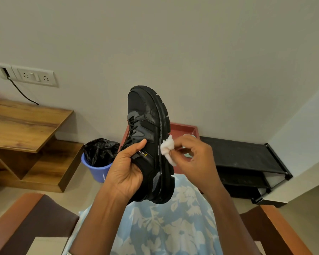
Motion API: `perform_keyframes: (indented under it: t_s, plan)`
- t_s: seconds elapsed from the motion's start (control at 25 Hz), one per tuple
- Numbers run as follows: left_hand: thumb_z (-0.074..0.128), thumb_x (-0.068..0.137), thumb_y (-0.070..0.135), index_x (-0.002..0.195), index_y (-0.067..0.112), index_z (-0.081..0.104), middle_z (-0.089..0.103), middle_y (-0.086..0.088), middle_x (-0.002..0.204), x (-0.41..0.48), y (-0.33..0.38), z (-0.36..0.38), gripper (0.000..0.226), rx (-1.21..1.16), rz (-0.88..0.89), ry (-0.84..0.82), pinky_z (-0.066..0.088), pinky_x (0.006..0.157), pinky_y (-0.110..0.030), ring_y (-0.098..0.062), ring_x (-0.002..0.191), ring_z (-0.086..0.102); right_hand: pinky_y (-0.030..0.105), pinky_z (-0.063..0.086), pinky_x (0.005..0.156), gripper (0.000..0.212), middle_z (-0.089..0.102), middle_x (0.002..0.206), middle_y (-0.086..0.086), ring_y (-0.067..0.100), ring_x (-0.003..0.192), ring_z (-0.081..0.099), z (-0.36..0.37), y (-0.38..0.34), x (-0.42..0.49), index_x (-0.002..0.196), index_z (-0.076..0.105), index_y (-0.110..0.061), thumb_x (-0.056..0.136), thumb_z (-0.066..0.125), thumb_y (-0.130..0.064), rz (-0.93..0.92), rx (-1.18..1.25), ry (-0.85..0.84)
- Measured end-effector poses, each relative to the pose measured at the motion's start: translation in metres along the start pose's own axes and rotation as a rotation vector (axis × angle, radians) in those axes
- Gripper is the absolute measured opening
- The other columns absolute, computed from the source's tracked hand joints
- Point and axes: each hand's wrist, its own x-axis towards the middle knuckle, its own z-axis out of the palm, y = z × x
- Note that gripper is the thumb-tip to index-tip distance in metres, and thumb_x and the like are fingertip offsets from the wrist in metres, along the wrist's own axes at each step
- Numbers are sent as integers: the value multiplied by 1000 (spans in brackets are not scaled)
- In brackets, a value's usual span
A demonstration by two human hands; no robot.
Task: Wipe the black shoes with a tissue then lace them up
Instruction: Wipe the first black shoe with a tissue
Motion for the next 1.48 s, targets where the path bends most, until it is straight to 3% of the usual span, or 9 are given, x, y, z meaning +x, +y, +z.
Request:
perform_keyframes:
  t_s: [0.12, 0.36, 0.48, 0.72, 0.84, 1.04, 1.12, 1.24, 1.48]
  plan:
    - [54, 91, 5, 121, -5, 67, 65, -27, 125, 1, 1, 0, 34, -1, -4, -8, 51, 93, -58, -39, 116, 65, 24, 56, 76, 17, 73, 90, -9, 15, 88, 69, -8, 0, 2, 97, 79, -18, 87, 74, -5, 68, 32, -103]
    - [58, 90, 7, 129, -2, 61, 63, -25, 130, 2, -4, 4, 40, -12, -16, -25, 45, 101, -58, -38, 125, 60, 24, 57, 73, 14, 73, 92, -8, 9, 84, 70, -7, 1, 48, 99, 78, -18, 87, 76, -11, 51, -61, 121]
    - [58, 91, 8, 131, -1, 61, 63, -23, 131, 4, 2, -1, 41, -58, -1, -24, 44, 108, -52, -36, 123, 61, 16, 53, 73, 14, 73, 93, -8, 8, 86, 69, -5, 4, 30, 99, 78, -17, 87, 75, -9, 80, -11, 2]
    - [55, 97, 17, 119, -3, 69, 64, -25, 128, 5, 9, -5, 33, -76, 10, -30, 44, 108, -55, -39, 120, 63, 21, 57, 76, 13, 74, 90, -9, 11, 86, 69, -23, 0, 8, 97, 78, -17, 86, 77, -11, 149, -24, -332]
    - [55, 98, 17, 124, -1, 66, 64, -24, 129, 7, 8, -3, 34, -92, 13, -25, 41, 110, -52, -38, 121, 62, 15, 54, 74, 12, 74, 91, -8, 8, 87, 69, -13, -1, 23, 99, 77, -16, 88, 75, -13, 132, -25, -192]
    - [53, 100, 19, 97, -4, 78, 69, -25, 119, 3, 9, -1, 34, -71, 25, -32, 52, 98, -53, -38, 109, 69, 14, 51, 70, 9, 71, 89, -7, 10, 84, 67, 6, 1, 14, 95, 75, -14, 86, 77, -13, 113, -21, -44]
    - [55, 99, 22, 104, -4, 76, 66, -25, 125, 4, 12, -5, 34, -86, 6, -28, 46, 105, -54, -38, 118, 64, 19, 53, 69, 7, 69, 86, -9, 11, 82, 65, 1, 3, 0, 90, 75, -15, 86, 76, -10, 114, -71, -157]
    - [57, 99, 33, 106, 0, 76, 67, -19, 127, 7, 13, -9, 39, -30, -17, 20, 52, 99, -54, -35, 124, 61, 27, 56, 71, 8, 66, 85, -13, 8, 82, 63, -3, 7, -17, 88, 73, -21, 86, 75, -13, 147, -184, -265]
    - [63, 92, 46, 119, 5, 70, 69, -19, 124, 9, 11, -11, 50, 58, 34, 105, 44, 107, -50, -34, 120, 64, 29, 56, 68, 14, 65, 94, -7, 10, 80, 62, 19, 3, -3, 91, 73, -16, 83, 75, -5, 79, -190, -1]
